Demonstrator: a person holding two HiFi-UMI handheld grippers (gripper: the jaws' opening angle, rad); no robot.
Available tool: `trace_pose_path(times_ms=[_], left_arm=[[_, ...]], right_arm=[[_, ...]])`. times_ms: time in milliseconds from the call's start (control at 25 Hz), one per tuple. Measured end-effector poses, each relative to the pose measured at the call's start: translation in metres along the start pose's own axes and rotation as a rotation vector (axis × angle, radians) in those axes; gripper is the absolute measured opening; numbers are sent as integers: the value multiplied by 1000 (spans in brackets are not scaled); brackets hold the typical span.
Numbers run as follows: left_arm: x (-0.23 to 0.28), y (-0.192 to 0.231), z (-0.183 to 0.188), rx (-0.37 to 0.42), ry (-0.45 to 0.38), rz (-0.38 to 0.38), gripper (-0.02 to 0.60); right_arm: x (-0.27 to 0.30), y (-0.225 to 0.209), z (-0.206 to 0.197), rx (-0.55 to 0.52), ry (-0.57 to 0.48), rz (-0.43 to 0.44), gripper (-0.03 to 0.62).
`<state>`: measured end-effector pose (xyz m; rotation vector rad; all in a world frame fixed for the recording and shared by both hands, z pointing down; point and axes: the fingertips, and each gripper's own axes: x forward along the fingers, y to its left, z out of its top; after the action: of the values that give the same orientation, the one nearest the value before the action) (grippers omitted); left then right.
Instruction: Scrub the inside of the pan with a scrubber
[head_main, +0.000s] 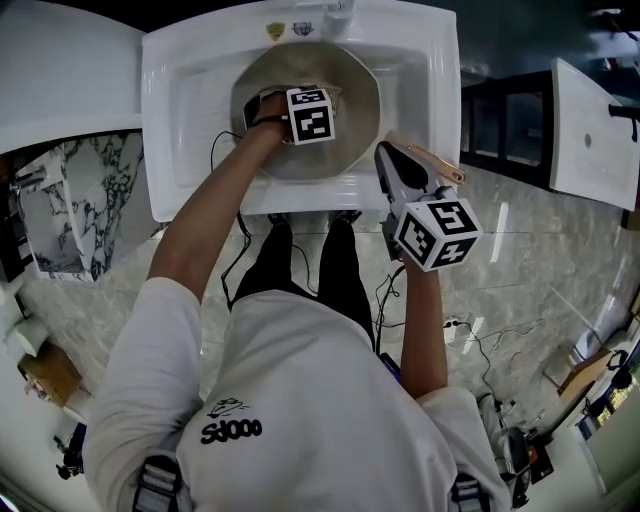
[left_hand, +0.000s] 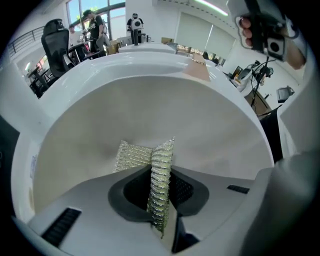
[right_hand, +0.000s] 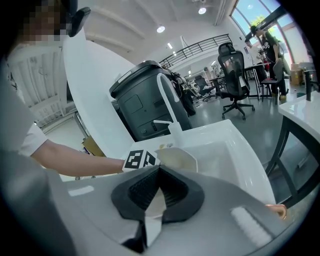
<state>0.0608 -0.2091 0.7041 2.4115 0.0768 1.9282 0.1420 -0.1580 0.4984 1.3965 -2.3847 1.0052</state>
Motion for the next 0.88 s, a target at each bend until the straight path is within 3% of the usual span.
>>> trace_pose_path(times_ms=[160,360,560,800,880], left_arm=[[6,-20,30,-38,-98,-73,61],[1,-22,60,-138,-272,-95,61],[-24,-42,79,-224,-452,-185,61],[-69,-50,92,-204,-574,-149,61],[-89,-42,94,-194,-619,-95,61]], right_arm=[[-4,3,7,-17,-11,-2,9],[-16,5,24,-53,-40,-16,9],[-31,8,43,-106,-70,-33,9],[-41,19,65,-154,-117,-48,9],[-41,23,72,-200,-116,-51,9]])
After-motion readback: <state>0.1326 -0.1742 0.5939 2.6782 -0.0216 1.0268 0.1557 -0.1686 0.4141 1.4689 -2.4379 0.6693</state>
